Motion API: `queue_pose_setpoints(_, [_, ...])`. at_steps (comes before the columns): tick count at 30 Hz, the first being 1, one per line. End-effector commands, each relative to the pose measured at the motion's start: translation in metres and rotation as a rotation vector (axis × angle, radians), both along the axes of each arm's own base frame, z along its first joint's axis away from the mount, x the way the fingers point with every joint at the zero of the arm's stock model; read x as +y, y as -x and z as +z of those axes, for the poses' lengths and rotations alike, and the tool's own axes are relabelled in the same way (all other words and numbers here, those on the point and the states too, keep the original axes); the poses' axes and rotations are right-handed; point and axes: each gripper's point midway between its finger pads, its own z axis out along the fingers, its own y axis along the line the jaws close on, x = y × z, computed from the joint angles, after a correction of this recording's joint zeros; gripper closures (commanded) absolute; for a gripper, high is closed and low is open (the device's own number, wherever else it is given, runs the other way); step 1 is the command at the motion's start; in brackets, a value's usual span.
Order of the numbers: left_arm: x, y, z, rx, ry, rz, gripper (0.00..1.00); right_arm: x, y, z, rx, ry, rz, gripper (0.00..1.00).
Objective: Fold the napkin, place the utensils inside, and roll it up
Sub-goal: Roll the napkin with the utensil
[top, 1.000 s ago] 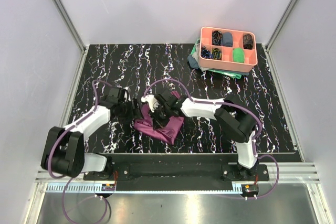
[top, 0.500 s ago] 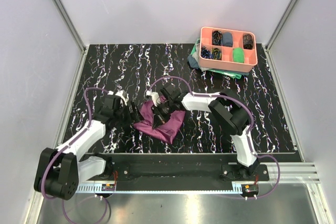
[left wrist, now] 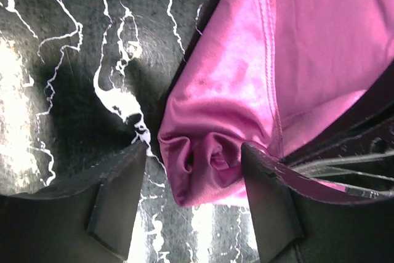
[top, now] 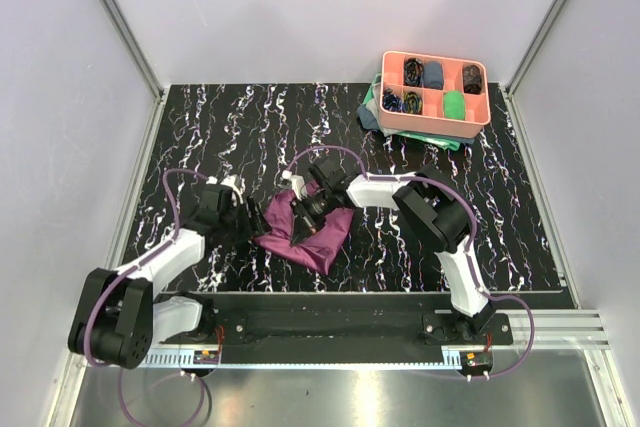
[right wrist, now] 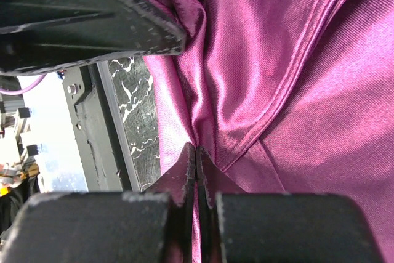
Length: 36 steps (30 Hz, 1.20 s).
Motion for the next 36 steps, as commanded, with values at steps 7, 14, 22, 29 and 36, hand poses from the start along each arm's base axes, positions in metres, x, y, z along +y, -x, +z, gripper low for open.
queue_pose_setpoints(7, [-0.001,-0.029,0.000,-0.066,-0.033,-0.013,0.41,-0.019,0.008,-0.045,0.040,0.132,-0.011,1.00])
queue_pose_setpoints(14, [-0.003,-0.021,-0.007,-0.026,-0.019,-0.021,0.61,-0.018,0.008,-0.044,0.052,0.125,-0.012,1.00])
queue_pose_setpoints(22, [-0.001,-0.007,-0.008,-0.016,-0.005,-0.007,0.44,-0.019,0.006,-0.048,0.071,0.132,-0.021,1.00])
queue_pose_setpoints(29, [-0.005,0.001,0.001,-0.049,0.044,-0.010,0.38,-0.023,0.004,-0.054,0.089,0.144,-0.033,1.00])
queue_pose_setpoints(36, [-0.007,0.005,-0.001,-0.057,0.062,-0.011,0.51,-0.023,0.002,-0.057,0.108,0.147,-0.041,1.00])
